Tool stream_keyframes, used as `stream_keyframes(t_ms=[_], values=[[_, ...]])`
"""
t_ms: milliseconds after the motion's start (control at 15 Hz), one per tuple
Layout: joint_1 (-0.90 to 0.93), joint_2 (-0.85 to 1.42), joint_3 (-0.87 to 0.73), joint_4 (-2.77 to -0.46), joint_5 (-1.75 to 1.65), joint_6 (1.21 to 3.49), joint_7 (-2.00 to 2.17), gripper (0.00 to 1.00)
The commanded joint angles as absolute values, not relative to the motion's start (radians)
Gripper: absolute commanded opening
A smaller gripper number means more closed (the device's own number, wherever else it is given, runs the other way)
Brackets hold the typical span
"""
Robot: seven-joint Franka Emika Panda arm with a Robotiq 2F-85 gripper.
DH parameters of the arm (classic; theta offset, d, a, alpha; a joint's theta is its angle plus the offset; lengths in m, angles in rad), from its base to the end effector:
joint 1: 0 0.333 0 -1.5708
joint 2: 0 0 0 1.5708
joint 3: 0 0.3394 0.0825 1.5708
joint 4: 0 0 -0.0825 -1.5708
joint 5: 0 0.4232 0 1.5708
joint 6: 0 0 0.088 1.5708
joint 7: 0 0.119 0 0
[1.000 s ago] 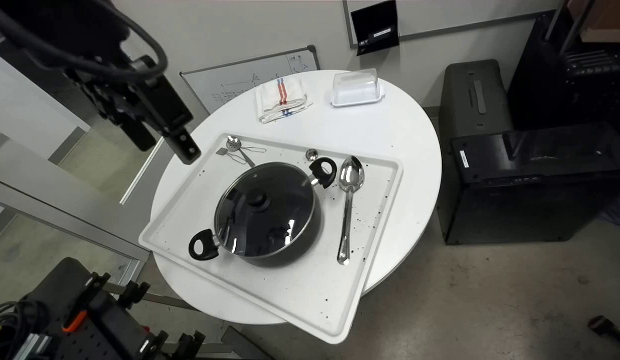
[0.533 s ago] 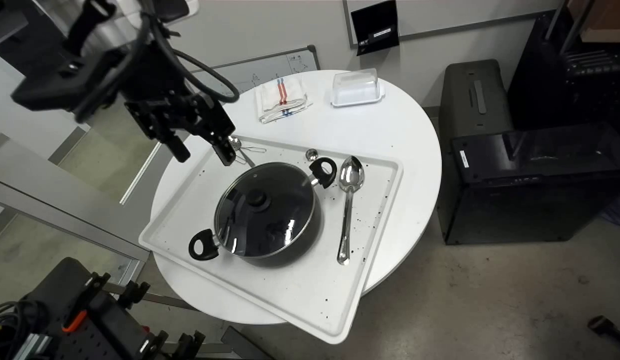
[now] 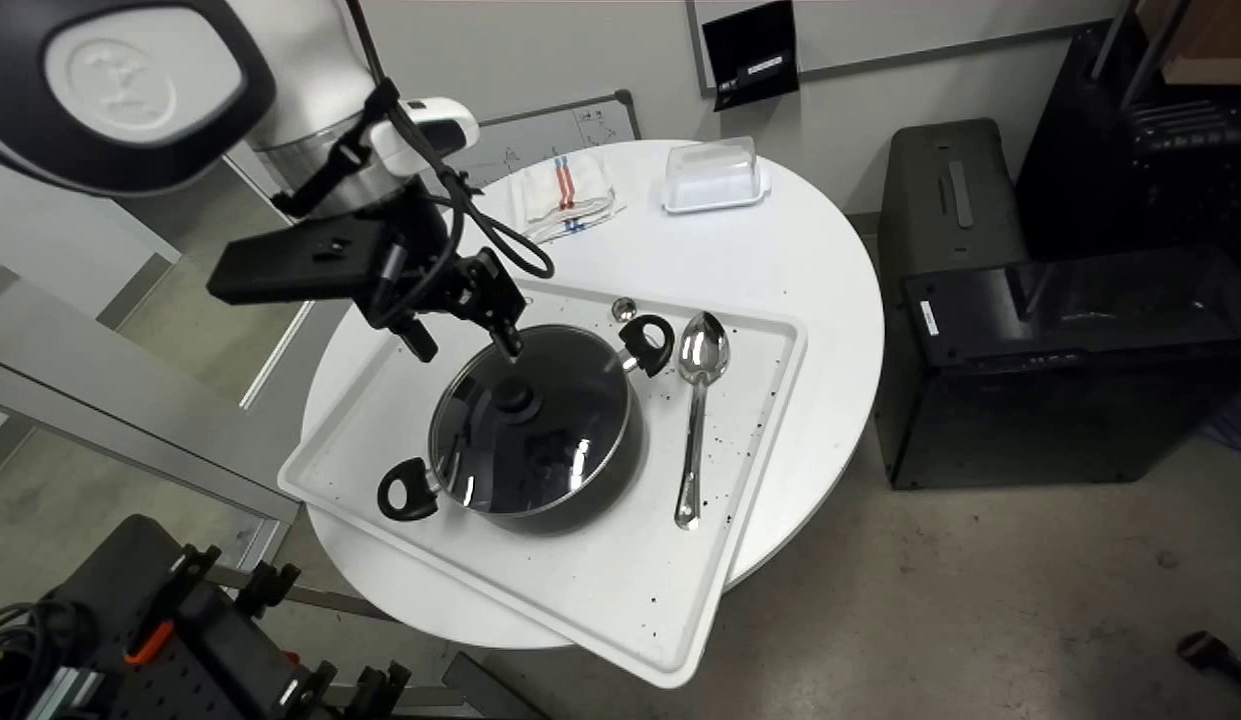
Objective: Remove the glass lid from the pot and put it on the white tray
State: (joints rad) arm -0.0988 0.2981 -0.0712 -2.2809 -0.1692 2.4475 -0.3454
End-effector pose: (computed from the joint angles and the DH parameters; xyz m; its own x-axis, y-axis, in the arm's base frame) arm 0.5376 -0.0950 0.1902 0.9389 0.3003 -0.1682 0.3134 -0.9479 0.0569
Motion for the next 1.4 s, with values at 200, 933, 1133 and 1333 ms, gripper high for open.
stream_keyframes(t_ms=[200, 933, 1133, 1333], values=[[-0.096, 0.450, -0.055, -2.227, -0.215, 2.564, -0.349, 1.00], [-0.072, 0.585, -0.062, -2.157, -0.297, 2.615, -0.337, 1.00], [-0.070, 0.602, -0.062, -2.151, -0.306, 2.628, -0.338, 1.00], [-0.069, 0.608, -0.061, -2.150, -0.308, 2.640, -0.340, 0.74]])
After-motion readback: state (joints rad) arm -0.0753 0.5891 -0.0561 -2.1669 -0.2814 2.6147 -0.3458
